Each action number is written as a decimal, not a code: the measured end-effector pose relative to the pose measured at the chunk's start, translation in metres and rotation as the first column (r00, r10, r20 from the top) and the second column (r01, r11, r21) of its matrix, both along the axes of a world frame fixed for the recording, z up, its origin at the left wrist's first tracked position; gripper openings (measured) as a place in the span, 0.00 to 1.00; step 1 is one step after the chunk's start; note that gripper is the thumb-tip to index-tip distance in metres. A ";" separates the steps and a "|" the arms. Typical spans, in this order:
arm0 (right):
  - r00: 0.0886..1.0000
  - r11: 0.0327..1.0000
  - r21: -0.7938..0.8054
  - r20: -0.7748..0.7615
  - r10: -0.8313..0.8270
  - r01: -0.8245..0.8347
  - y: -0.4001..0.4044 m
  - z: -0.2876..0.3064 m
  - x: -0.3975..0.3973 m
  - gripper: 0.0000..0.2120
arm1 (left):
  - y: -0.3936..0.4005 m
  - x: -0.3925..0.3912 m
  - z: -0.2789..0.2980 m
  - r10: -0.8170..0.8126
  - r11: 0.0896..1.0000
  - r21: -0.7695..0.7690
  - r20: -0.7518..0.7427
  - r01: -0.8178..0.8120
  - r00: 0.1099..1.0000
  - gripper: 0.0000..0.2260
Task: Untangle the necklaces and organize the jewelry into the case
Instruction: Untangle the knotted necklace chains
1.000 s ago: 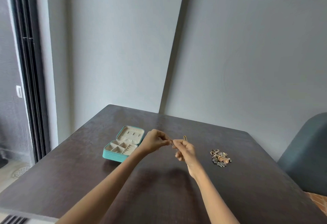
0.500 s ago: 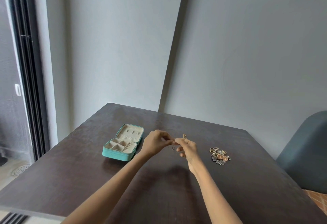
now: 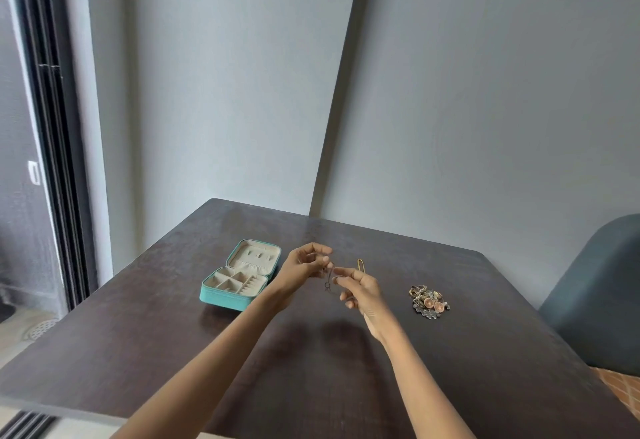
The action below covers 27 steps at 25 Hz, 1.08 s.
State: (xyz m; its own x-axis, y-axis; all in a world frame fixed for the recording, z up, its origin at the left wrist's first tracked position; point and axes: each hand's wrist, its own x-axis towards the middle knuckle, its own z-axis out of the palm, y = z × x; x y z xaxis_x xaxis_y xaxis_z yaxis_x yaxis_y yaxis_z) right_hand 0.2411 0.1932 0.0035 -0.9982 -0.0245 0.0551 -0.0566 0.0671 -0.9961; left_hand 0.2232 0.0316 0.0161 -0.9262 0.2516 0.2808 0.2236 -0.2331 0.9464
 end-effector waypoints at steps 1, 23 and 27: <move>1.000 1.000 -0.005 -0.004 0.016 -0.016 -0.001 0.000 0.001 0.07 | 0.000 -0.001 0.000 -0.022 0.999 0.027 0.014 0.022 1.000 0.07; 0.991 0.877 -0.480 0.109 0.079 -0.017 -0.011 0.006 0.012 0.10 | 0.001 0.006 0.000 -0.148 0.985 -0.062 0.190 0.162 0.970 0.06; 0.992 0.860 -0.510 0.097 0.080 -0.020 -0.015 0.009 0.011 0.10 | 0.001 0.005 -0.005 -0.142 0.979 -0.130 0.098 0.154 0.985 0.03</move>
State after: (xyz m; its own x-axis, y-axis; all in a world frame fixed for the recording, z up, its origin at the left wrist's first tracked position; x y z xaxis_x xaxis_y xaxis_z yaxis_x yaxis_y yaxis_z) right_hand 0.2516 0.1778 0.0122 -0.9966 -0.0734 -0.0371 0.0662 -0.4488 -0.8912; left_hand 0.2285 0.0326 0.0115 -0.8955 0.4179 0.1533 0.1108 -0.1243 0.9860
